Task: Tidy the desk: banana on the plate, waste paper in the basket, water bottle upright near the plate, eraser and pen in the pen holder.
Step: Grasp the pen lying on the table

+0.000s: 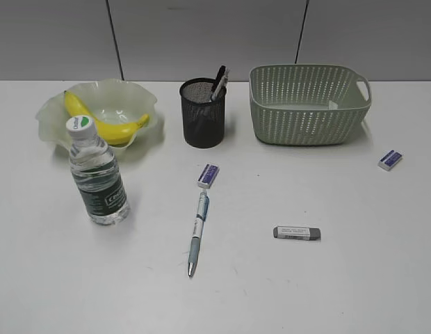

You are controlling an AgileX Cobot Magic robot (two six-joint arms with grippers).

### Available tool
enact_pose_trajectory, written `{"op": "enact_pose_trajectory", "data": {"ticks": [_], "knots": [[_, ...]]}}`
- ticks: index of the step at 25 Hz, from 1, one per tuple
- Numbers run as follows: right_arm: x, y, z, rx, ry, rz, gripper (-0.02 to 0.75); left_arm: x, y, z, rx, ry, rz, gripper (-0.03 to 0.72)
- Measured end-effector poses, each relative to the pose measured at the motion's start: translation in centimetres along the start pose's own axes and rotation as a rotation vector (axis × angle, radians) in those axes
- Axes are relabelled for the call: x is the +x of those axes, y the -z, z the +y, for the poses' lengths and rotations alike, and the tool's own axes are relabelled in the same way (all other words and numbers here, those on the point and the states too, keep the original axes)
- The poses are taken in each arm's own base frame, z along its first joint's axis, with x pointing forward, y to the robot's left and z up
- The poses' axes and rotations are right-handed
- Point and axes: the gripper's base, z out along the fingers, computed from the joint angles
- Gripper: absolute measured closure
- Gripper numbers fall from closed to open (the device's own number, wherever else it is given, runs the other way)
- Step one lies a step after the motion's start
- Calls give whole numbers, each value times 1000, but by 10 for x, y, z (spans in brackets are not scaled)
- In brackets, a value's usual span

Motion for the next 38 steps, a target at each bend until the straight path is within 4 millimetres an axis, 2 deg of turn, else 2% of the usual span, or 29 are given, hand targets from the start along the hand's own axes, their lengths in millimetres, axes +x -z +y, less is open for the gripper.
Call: {"op": "enact_pose_trajectory", "data": {"ticks": [3,6,10,15,18,22,26,30,38], "knots": [[-22,-16,1,-17,-11,10,156,9,-5,1,-14,-26,61,458],[-47,-46,5,-68,0,82,183,16,-7,1,-4,-60,104,458],[-82,-103,13,-173,78,254,262,20,-8,1,-5,-111,124,458],[-123,-182,17,-235,59,422,323,26,-11,0,19,-151,167,458],[-141,-231,20,-271,9,493,352,26,-11,-1,27,-158,170,458],[-152,-284,35,-287,-80,591,375,27,-11,-1,28,-161,171,458],[-142,-331,62,-229,-195,764,378,27,-11,-1,28,-161,171,458],[-120,-370,84,-113,-343,938,378,27,-11,-1,29,-160,171,458],[-63,-435,96,0,-432,1142,379,27,-11,-1,29,-160,171,458]]}}
